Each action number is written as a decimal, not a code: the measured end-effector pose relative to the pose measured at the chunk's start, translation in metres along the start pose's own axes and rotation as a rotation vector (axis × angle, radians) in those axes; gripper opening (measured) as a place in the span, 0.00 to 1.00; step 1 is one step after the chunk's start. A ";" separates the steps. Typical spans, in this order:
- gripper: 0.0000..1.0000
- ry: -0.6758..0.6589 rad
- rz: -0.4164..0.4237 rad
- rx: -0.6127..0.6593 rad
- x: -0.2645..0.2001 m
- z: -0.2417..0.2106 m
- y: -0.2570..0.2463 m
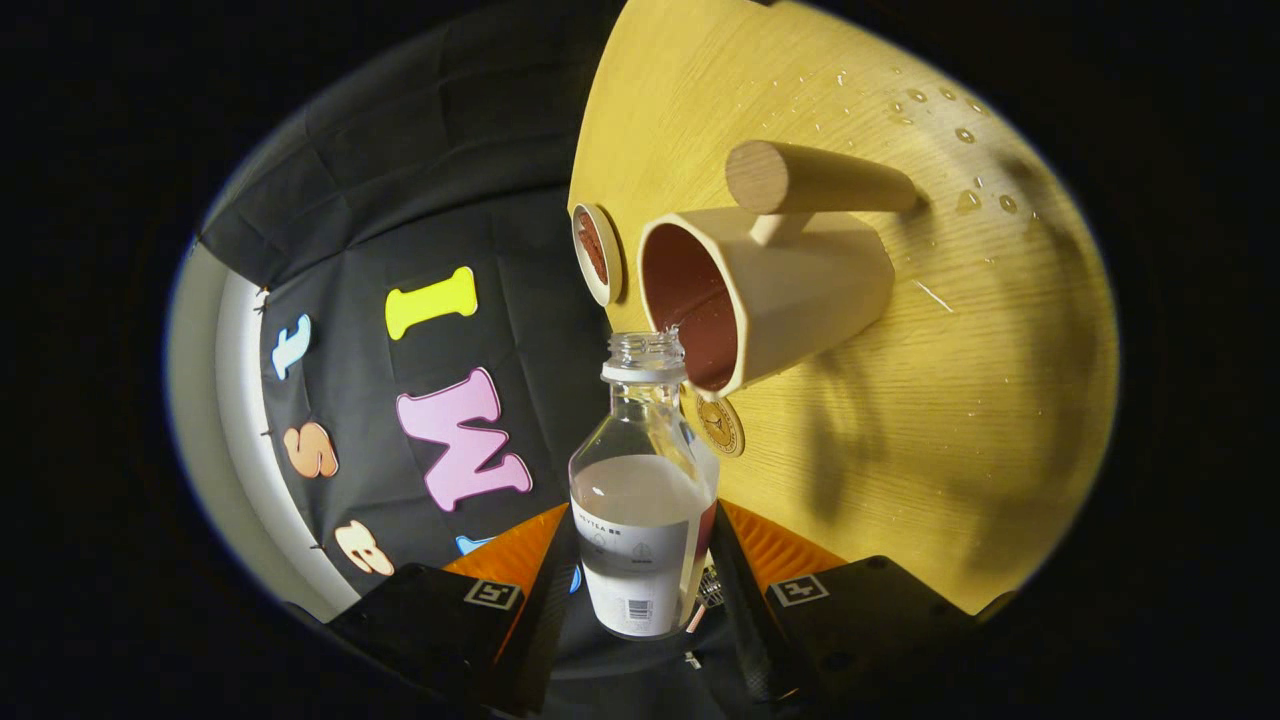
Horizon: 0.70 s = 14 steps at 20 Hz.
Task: Take the bottle from table, then pour the juice into the cup, finally place the bottle on the coaster
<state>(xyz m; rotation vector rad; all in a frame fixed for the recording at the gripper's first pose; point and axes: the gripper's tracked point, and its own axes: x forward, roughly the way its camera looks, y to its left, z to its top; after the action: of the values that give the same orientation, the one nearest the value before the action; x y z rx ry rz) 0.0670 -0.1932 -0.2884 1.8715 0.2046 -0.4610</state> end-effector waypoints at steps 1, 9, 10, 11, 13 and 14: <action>0.75 -0.002 0.002 0.005 -0.001 0.000 0.001; 0.75 -0.009 0.030 0.056 -0.001 -0.001 0.007; 0.75 -0.013 0.034 0.065 0.000 0.000 0.009; 0.75 -0.017 0.036 0.077 0.001 0.000 0.010; 0.75 -0.021 0.040 0.094 0.001 -0.001 0.010; 0.75 -0.021 0.042 0.099 0.000 -0.001 0.010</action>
<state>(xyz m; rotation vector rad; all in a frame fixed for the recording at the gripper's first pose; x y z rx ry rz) 0.0712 -0.1956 -0.2794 1.9627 0.1298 -0.4692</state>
